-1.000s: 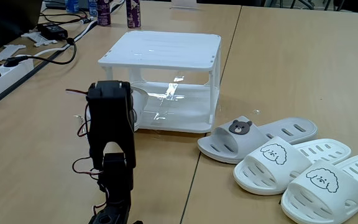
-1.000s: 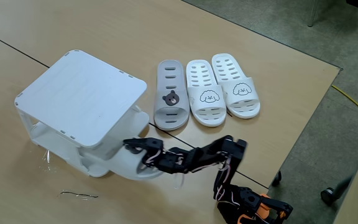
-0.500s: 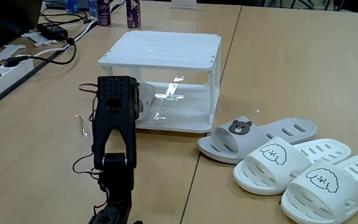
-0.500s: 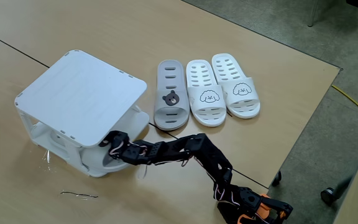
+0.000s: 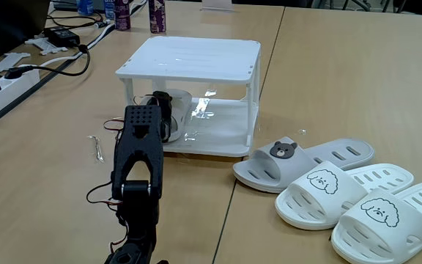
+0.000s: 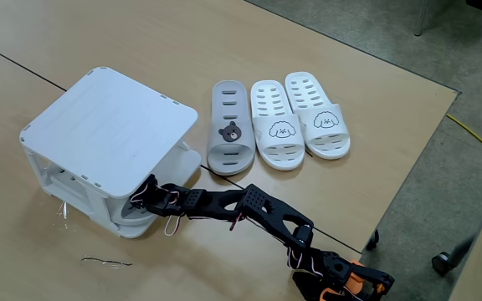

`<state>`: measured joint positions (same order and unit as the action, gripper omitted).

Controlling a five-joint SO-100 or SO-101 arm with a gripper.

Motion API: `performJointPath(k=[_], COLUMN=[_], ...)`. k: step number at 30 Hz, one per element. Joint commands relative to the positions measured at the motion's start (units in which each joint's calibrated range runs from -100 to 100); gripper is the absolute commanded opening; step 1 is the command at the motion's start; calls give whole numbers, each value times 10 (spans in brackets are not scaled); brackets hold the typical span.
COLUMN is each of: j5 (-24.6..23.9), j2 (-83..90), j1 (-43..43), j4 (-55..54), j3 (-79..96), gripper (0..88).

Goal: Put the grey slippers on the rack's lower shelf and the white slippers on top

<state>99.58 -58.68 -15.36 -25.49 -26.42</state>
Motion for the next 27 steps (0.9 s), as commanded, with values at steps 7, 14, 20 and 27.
performJointPath(k=[7,14,20,27], j5=[4,4,4,4], j2=[117,230,274,402], j1=[-2,-2,-3,-3], j4=[0,-4,-4,-5], j3=[87,247,307,465], gripper=[234,235,236,236])
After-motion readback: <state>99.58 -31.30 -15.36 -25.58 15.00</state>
